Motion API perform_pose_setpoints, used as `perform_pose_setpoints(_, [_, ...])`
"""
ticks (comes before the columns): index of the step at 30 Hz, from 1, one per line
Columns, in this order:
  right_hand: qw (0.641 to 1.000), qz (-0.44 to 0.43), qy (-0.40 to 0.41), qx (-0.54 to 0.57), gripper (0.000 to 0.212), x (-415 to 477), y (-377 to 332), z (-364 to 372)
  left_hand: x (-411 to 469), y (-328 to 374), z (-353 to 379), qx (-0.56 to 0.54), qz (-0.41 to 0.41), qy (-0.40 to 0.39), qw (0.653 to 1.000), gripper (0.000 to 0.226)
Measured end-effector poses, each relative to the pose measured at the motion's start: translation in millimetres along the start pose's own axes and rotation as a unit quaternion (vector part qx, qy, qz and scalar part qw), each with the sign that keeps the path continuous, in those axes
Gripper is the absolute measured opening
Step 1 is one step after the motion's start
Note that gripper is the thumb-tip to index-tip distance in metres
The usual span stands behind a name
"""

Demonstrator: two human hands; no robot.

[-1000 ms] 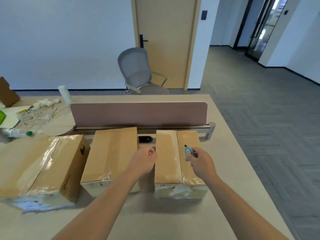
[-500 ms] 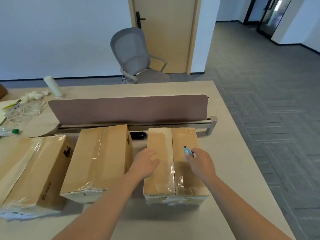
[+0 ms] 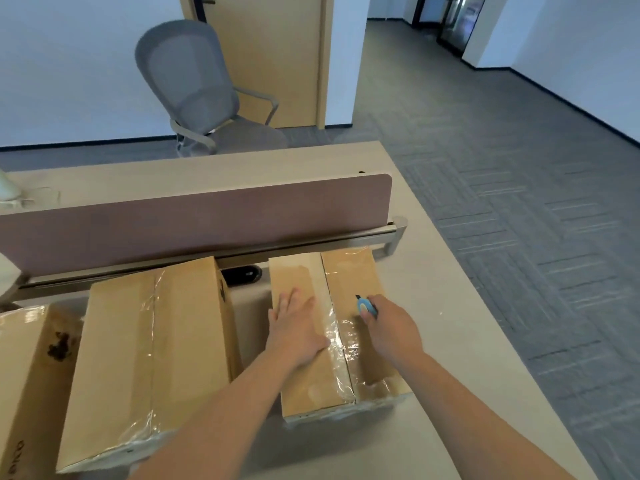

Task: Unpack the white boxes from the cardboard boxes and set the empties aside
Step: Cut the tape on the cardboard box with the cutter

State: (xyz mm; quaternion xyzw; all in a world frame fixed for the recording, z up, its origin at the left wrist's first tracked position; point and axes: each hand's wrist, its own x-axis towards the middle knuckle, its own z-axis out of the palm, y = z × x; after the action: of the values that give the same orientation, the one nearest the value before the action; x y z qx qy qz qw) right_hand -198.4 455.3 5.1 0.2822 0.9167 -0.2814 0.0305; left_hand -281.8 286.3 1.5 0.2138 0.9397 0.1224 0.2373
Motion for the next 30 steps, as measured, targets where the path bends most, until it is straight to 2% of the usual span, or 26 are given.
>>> perform_pose_setpoints(6, [0.998, -0.036, -0.033, -0.031, 0.027, -5, 9, -5, -4, 4, 6, 0.042, 0.004, -0.003, 0.999, 0.093])
perform_pose_setpoints(20, [0.995, -0.087, 0.0, -0.054, 0.024, -101, 89, -14, -106, 53, 63, 0.081, -0.019, -0.01, 0.996, 0.092])
perform_pose_setpoints(24, [0.995, -0.096, -0.026, -0.031, 0.024, -120, 103, -23, -123, 65, 68, 0.11, -0.027, -0.024, 0.993, 0.093])
perform_pose_setpoints(30, [0.987, -0.092, -0.119, 0.064, 0.025, -118, 110, -45, -138, 71, 66, 0.105, -0.039, -0.019, 0.993, 0.09])
